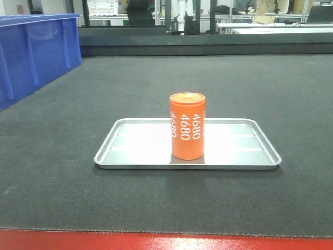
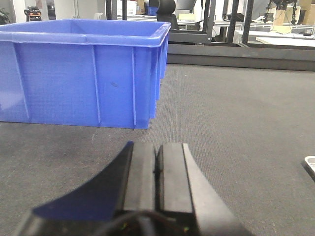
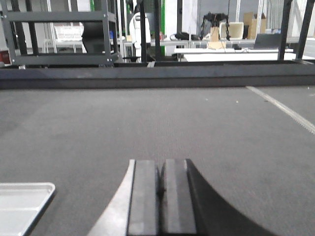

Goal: Grab orange capacitor from left shelf to right conveyor

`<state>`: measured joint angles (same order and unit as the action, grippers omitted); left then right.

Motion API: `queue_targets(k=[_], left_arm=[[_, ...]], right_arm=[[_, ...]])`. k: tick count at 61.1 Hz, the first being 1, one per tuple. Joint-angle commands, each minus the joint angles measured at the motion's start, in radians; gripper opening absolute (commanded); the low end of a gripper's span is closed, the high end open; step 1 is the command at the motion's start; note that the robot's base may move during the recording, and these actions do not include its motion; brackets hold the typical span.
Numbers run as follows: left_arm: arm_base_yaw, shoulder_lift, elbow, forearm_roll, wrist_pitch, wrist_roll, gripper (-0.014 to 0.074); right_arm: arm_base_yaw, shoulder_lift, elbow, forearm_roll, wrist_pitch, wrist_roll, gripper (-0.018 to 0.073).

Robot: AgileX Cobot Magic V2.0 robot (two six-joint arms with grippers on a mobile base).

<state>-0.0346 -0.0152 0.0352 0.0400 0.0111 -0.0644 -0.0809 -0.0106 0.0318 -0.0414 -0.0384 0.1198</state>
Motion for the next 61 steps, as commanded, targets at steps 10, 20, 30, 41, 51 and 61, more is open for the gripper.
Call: queue_targets(k=[10, 20, 30, 41, 51, 61], left_arm=[[0.0, -0.007, 0.022, -0.002, -0.091, -0.006, -0.0126], [0.0, -0.007, 0.022, -0.002, -0.091, -0.006, -0.0126], [0.0, -0.007, 0.022, -0.002, -0.091, -0.006, -0.0126], [0.0, -0.007, 0.022, -0.002, -0.091, -0.006, -0.0126], [0.0, -0.007, 0.022, -0.002, -0.091, -0.006, -0.0126], [0.0, -0.007, 0.022, -0.002, -0.091, -0.006, -0.0126]], right_arm=[[-0.004, -0.014, -0.021, 0.0, -0.059, -0.011, 0.0049], [0.006, -0.014, -0.021, 0.0, -0.059, -0.011, 0.0049], [0.051, -0.014, -0.021, -0.001, -0.059, -0.011, 0.0049], [0.039, -0.014, -0.021, 0.0, -0.072, -0.011, 0.0049], [0.014, -0.014, -0.021, 0.001, -0.072, -0.011, 0.0049], [0.012, -0.014, -0.021, 0.001, -0.073, -0.011, 0.0049]])
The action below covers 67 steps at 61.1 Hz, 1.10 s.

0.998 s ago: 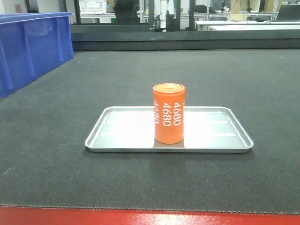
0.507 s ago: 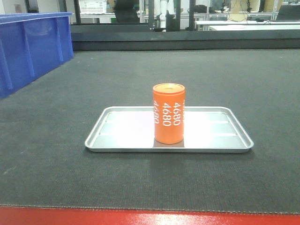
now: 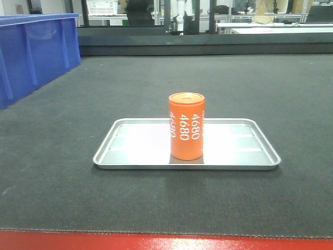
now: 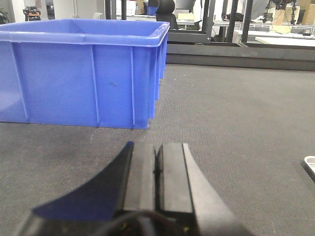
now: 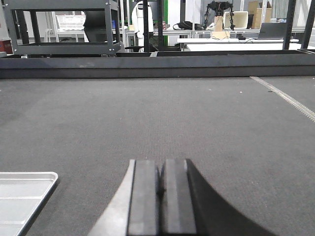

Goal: Grab orange capacitor from left shelf to right conveyor

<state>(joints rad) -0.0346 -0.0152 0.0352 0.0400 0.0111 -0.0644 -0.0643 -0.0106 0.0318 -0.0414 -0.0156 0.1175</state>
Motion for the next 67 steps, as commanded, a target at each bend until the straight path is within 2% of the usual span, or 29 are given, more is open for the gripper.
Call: queue_targets(k=[1, 67], left_arm=[[0.0, -0.007, 0.022, -0.002, -0.091, -0.006, -0.0126], [0.0, -0.007, 0.022, -0.002, -0.091, -0.006, -0.0126]], right_arm=[[-0.005, -0.014, -0.021, 0.001, -0.096, -0.008, 0.0049], [-0.005, -0.014, -0.021, 0.001, -0.094, -0.008, 0.0049]])
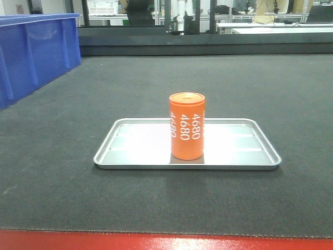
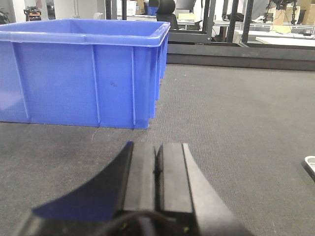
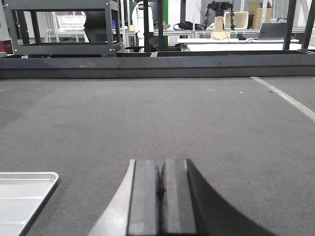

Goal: Grab orange capacitor from left shelf to right conveyor

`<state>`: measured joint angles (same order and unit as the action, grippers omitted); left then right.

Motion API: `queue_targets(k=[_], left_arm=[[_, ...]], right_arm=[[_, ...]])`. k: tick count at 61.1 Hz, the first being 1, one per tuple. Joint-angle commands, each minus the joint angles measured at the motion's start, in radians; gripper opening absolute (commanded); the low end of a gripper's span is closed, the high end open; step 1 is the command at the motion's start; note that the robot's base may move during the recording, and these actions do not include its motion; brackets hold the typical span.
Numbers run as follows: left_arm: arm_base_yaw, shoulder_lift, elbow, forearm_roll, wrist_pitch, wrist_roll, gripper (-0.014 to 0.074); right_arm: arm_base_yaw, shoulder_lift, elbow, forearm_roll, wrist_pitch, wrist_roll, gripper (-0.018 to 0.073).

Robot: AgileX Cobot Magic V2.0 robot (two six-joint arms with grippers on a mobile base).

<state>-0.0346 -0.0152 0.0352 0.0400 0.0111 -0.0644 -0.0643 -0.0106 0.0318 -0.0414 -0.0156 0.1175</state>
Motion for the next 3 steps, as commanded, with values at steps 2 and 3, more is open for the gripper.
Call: queue_targets(k=[2, 3], left_arm=[[0.0, -0.007, 0.022, -0.002, -0.091, -0.006, -0.0126], [0.0, -0.007, 0.022, -0.002, -0.091, -0.006, -0.0126]], right_arm=[[-0.005, -0.014, -0.021, 0.001, -0.094, -0.008, 0.0049], [-0.005, -0.014, -0.021, 0.001, -0.094, -0.008, 0.0049]])
